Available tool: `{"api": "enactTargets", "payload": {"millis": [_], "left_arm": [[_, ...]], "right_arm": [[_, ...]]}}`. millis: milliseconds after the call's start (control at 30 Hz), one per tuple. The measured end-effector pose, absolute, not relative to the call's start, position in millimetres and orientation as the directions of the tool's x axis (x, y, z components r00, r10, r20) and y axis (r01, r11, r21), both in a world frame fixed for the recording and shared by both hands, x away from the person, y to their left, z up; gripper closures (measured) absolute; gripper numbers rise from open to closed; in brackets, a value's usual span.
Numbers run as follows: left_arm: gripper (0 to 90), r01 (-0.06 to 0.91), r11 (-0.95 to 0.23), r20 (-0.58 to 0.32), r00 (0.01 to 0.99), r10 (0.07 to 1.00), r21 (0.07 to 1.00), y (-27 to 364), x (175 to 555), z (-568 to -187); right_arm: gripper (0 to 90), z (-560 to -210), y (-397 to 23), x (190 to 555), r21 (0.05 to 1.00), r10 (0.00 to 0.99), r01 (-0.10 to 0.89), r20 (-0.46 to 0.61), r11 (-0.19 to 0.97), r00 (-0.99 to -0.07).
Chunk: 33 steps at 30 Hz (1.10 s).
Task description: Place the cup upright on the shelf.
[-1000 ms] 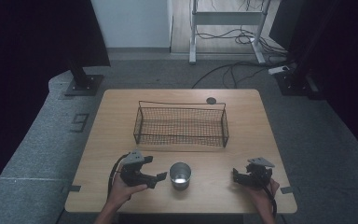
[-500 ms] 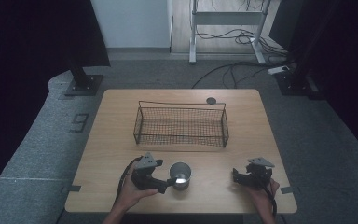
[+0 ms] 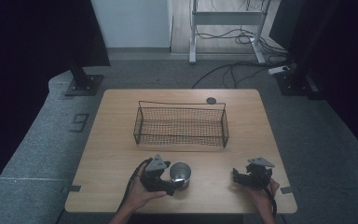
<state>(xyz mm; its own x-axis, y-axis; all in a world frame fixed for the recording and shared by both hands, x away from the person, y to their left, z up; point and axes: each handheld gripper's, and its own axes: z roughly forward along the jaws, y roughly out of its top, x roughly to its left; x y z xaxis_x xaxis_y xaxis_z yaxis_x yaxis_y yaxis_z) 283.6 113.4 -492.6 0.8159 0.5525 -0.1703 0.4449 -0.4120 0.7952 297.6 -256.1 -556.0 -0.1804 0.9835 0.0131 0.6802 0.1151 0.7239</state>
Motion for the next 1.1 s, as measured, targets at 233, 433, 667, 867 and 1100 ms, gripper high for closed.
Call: {"api": "enactTargets", "payload": {"millis": [233,433,667,867,1100], "left_arm": [[7.4,0.445,-0.430,-0.165,0.820,0.547,0.786,104.3,285.2,-497.4],[7.2,0.442,-0.448,-0.143,0.817,0.559,0.777,94.2,288.6,-503.7],[8.9,0.440,-0.458,-0.135,0.818,0.559,0.772,86.4,291.2,-512.6],[13.8,0.426,-0.456,-0.114,0.816,0.566,0.782,86.4,290.3,-513.1],[14.2,0.420,-0.457,-0.109,0.817,0.566,0.784,90.0,290.7,-510.6]], "right_arm": [[4.4,-556.0,-256.1,297.7,0.724,0.983,0.680,0.013,0.115,-0.181],[4.5,-556.0,-256.1,297.6,0.724,0.983,0.680,0.013,0.115,-0.181],[4.5,-556.0,-256.1,297.6,0.724,0.983,0.680,0.013,0.115,-0.181],[4.5,-556.0,-256.1,297.6,0.724,0.983,0.680,0.013,0.115,-0.181],[4.5,-556.0,-256.1,297.7,0.724,0.983,0.680,0.013,0.116,-0.181]]}}
